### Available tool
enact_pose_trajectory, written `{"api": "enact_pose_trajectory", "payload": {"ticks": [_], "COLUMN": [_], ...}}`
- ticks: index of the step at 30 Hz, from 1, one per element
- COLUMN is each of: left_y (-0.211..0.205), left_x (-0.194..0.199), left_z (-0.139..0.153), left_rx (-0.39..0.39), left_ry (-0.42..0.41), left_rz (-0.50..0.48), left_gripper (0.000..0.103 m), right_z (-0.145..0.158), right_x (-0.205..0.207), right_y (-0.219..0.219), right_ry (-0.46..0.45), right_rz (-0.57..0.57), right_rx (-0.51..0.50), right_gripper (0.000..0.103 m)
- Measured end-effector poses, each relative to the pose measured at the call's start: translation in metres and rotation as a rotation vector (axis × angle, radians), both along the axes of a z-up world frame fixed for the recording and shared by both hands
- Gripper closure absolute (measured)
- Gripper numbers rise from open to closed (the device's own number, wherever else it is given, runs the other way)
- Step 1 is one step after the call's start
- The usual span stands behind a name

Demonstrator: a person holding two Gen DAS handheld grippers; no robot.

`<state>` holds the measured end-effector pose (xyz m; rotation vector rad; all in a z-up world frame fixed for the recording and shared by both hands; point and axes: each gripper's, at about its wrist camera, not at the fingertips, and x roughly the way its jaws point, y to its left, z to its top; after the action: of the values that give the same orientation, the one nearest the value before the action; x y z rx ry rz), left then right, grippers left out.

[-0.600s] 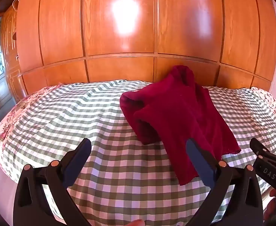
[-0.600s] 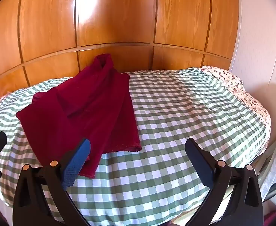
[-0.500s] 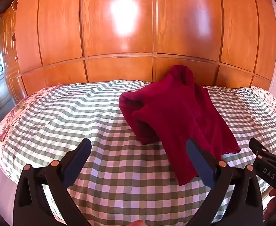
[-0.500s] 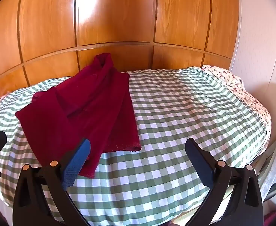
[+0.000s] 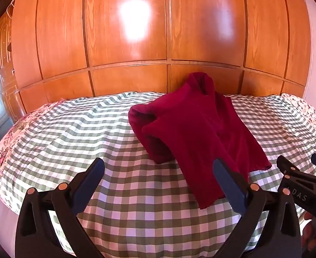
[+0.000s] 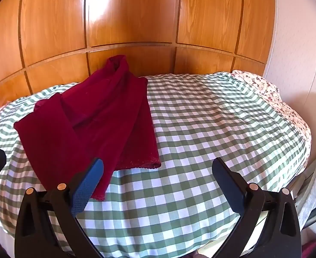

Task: Fold small clothes

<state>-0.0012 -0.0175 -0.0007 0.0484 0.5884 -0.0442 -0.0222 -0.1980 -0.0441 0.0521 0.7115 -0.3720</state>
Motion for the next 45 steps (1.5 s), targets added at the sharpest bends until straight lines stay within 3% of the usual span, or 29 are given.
{"api": "enact_pose_trajectory", "payload": {"ticks": [18,27,45], "left_y": [-0.0013,0.0064,0.0078], "left_x": [-0.0043,-0.0021,-0.0042], "left_z": [0.0037,0.0037,0.0054], "left_rx": [0.002,-0.038,-0.032], "left_ry": [-0.006,0.008,-0.006], "left_rz": [-0.037,-0.016,-0.015], "left_gripper": [0.003,0.003,0.003], "right_z": [-0.0010,0.0002,0.0053], "right_x": [0.0016,-0.0001,-0.0004], "right_y": [0.0044,0.0037,-0.0011], "right_ry": [0.007,-0.007,-0.012], "right_rz": [0.004,0.005,0.000], "right_rx": [-0.015,-0.003,0.013], "right_gripper": [0.003,0.003,0.003]}}
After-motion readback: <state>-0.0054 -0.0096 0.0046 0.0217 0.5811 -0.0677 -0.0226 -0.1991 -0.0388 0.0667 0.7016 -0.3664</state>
